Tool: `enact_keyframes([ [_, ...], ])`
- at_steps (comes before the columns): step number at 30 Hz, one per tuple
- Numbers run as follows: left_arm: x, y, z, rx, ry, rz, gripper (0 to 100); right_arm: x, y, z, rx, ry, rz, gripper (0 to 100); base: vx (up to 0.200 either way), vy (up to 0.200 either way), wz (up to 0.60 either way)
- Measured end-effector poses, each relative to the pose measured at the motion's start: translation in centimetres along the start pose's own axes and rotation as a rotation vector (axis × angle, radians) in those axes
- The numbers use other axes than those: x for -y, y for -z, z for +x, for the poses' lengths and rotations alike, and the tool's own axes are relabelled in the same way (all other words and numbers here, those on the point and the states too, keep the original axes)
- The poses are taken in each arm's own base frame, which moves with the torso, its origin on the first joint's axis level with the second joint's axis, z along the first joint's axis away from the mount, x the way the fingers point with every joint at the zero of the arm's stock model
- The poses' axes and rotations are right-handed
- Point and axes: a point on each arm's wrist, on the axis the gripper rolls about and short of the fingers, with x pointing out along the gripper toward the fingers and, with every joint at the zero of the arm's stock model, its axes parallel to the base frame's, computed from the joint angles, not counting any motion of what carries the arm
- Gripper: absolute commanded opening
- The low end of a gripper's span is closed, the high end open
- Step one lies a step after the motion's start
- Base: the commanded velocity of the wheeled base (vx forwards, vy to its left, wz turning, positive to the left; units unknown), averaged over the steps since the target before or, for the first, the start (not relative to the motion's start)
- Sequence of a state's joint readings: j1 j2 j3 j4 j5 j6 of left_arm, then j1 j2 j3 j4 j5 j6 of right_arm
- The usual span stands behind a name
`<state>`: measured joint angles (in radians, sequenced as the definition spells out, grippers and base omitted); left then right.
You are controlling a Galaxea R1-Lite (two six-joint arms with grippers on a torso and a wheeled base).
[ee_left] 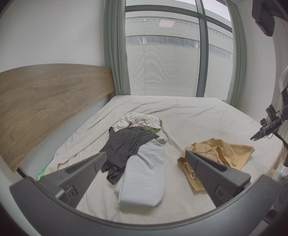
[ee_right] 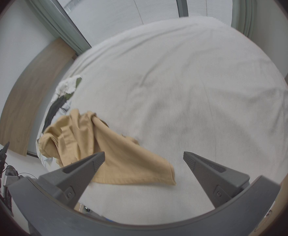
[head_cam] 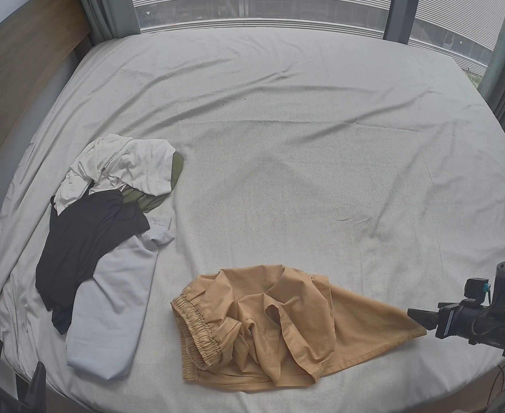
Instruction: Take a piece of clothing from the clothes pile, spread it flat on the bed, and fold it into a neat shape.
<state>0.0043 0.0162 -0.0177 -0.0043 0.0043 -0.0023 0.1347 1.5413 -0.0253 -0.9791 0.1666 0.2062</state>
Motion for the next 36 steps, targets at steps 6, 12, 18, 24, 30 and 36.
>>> enact_keyframes([
  [6, 0.0, 0.0, 0.0, 0.0, 0.001, 0.001, 100, -2.6, -1.7, -1.3, 0.114, -0.16, -0.077, 100, 0.0, 0.0, 0.0],
  [12, 0.0, 0.0, 0.0, -0.001, 0.002, 0.001, 100, -5.7, -1.9, -1.5, 0.114, -0.346, -0.135, 100, 0.0, 0.0, 0.0],
  [18, 0.0, 0.0, 0.0, -0.001, 0.005, 0.0, 100, -8.9, -2.9, -0.6, 0.106, -0.485, -0.149, 100, 0.0, 0.0, 0.0],
  [24, 0.0, 0.0, 0.0, -0.001, 0.006, -0.002, 100, -11.6, -3.1, 0.9, 0.067, -0.564, -0.171, 100, 0.0, 0.0, 0.0],
  [30, 0.0, 0.0, 0.0, -0.001, 0.006, -0.003, 100, -13.5, -2.3, 2.5, 0.003, -0.601, -0.189, 100, 0.0, 0.0, 0.0],
  [36, 0.0, 0.0, 0.0, -0.001, 0.006, -0.003, 100, -15.5, -1.6, 4.5, -0.055, -0.63, -0.189, 100, 0.0, 0.0, 0.0],
])
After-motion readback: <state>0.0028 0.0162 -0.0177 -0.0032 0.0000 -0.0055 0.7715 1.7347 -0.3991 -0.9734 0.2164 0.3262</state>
